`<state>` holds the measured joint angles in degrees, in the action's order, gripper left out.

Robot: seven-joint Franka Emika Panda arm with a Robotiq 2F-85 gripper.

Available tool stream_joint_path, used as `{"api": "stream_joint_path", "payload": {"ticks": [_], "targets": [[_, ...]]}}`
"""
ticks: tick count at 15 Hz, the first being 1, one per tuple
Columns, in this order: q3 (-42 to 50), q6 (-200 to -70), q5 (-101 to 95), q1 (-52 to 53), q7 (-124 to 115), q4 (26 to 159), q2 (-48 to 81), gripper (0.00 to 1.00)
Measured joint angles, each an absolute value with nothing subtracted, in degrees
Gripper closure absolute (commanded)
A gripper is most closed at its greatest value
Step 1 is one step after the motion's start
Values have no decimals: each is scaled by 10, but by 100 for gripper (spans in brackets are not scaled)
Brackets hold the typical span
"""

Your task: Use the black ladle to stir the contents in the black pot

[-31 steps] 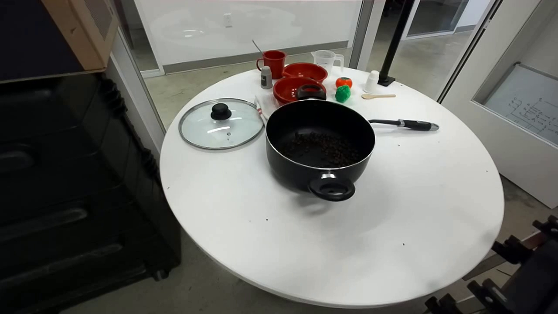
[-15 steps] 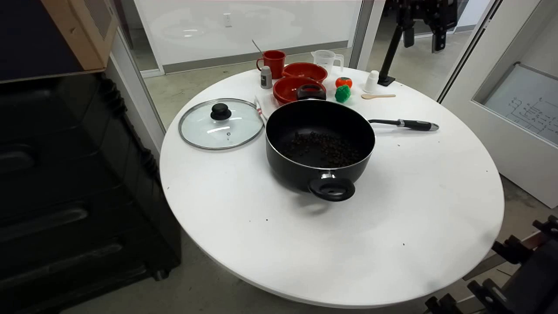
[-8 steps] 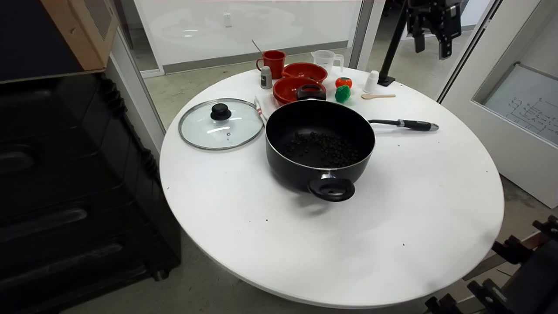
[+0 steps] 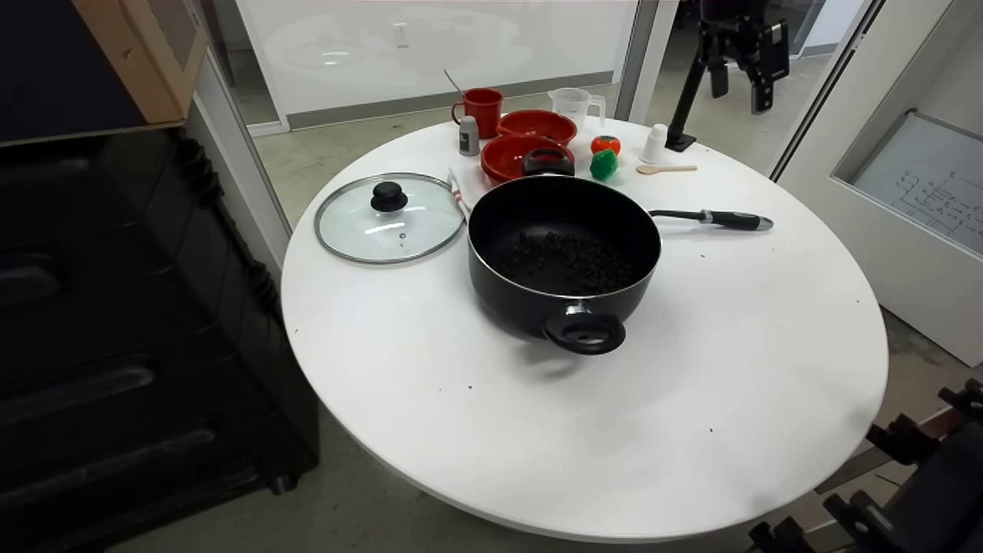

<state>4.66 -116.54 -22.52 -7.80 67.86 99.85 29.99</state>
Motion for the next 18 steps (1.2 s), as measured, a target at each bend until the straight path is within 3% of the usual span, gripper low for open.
{"api": "stream_joint_path", "payload": {"ticks": [18], "targets": [[86, -1235, -309, -86, 653, 894, 459, 0]]}}
